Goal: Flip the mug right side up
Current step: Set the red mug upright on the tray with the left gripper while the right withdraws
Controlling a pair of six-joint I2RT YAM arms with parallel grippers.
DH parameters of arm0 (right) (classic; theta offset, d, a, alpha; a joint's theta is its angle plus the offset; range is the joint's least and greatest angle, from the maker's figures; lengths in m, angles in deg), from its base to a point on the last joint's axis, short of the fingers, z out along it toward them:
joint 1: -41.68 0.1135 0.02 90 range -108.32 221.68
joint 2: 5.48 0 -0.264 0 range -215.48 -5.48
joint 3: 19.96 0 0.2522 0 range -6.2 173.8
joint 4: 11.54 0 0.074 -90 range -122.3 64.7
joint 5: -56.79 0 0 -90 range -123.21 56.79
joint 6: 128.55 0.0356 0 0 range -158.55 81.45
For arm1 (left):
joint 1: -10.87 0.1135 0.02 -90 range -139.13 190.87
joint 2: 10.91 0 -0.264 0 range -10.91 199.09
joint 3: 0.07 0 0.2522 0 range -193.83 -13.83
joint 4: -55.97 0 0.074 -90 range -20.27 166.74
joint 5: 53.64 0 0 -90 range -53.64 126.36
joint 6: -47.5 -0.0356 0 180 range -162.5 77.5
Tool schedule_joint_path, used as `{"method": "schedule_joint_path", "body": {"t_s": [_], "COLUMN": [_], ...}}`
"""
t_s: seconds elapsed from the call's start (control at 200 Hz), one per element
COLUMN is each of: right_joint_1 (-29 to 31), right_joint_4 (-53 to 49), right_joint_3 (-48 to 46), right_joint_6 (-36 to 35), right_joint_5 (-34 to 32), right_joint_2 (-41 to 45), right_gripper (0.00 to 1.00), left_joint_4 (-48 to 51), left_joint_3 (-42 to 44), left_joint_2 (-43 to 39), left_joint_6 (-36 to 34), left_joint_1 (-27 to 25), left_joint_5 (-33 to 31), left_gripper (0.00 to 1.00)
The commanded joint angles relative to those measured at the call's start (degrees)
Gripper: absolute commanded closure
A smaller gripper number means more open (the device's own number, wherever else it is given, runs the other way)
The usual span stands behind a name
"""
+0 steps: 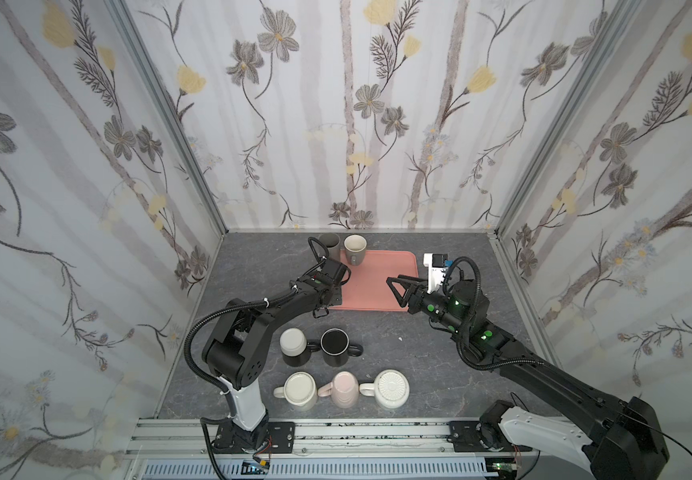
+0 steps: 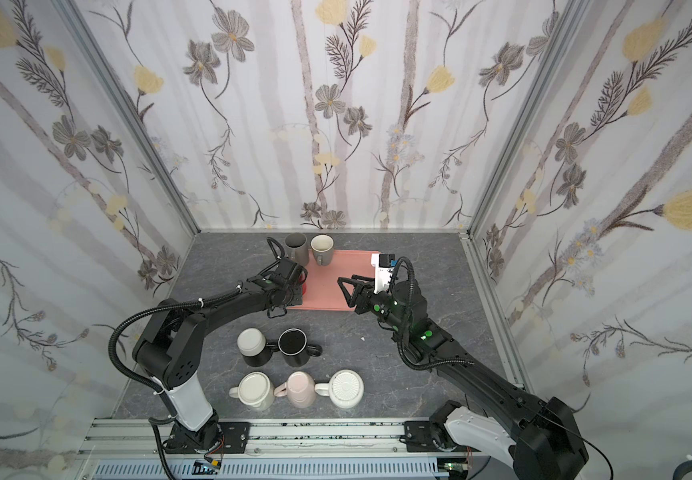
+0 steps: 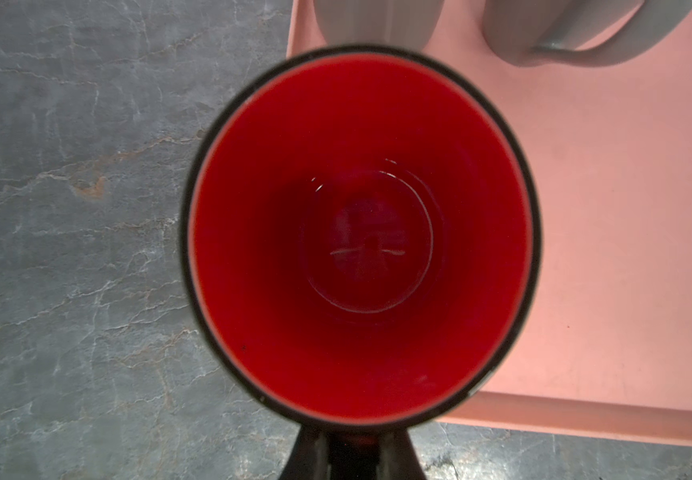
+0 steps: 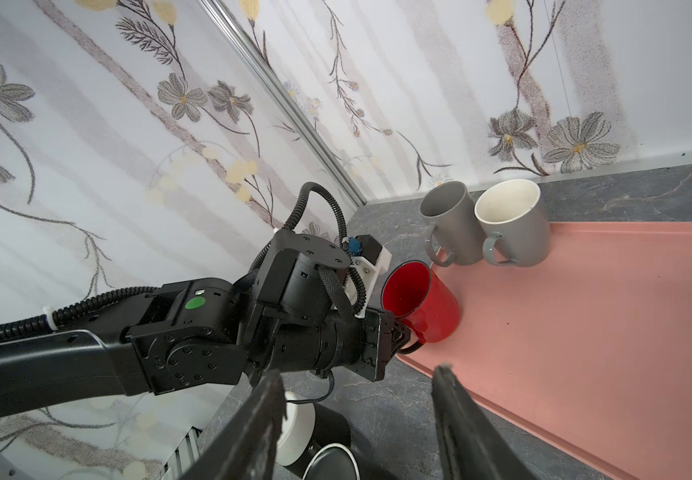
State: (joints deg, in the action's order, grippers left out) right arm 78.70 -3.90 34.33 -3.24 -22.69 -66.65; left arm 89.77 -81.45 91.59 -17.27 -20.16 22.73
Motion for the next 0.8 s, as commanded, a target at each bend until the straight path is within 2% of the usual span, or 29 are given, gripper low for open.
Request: {"method": "schedule_joint_path", "body": {"t_s": [0.0, 0.47, 0.699, 0.794], "right_joint_1": [-0.19, -0.33, -0.34, -0.32], "right_joint_4": [0.97, 1.88, -0.28, -2.03], "right_joint_3": [-0.07, -0.95, -1.03, -0.69], "right_joint_6": [-0.43, 0.33, 0.2, -0.61], "right_joint_5": [-0.1, 0.35, 0.19, 0.74], "right_joint_2": [0.43, 0.73, 1.39, 1.18], "right_gripper": [0.43, 0.4, 0.29, 0.27], "left_joint_4": [-0.33, 2.26, 1.43, 0.77], "left_joint_3": [-1.05, 0.85, 0.89, 1.67], "left_joint_2": [-0.13, -0.58, -1.59, -3.32], "left_joint_6": [-0.26, 1.07, 1.43, 1.83], "left_joint_1": [-0.34, -1.03, -0.99, -1.0], "left_joint_5": [-1.65, -3.11, -2.07, -2.13], "left_gripper": [1.0, 1.0, 0.67, 0.6]}}
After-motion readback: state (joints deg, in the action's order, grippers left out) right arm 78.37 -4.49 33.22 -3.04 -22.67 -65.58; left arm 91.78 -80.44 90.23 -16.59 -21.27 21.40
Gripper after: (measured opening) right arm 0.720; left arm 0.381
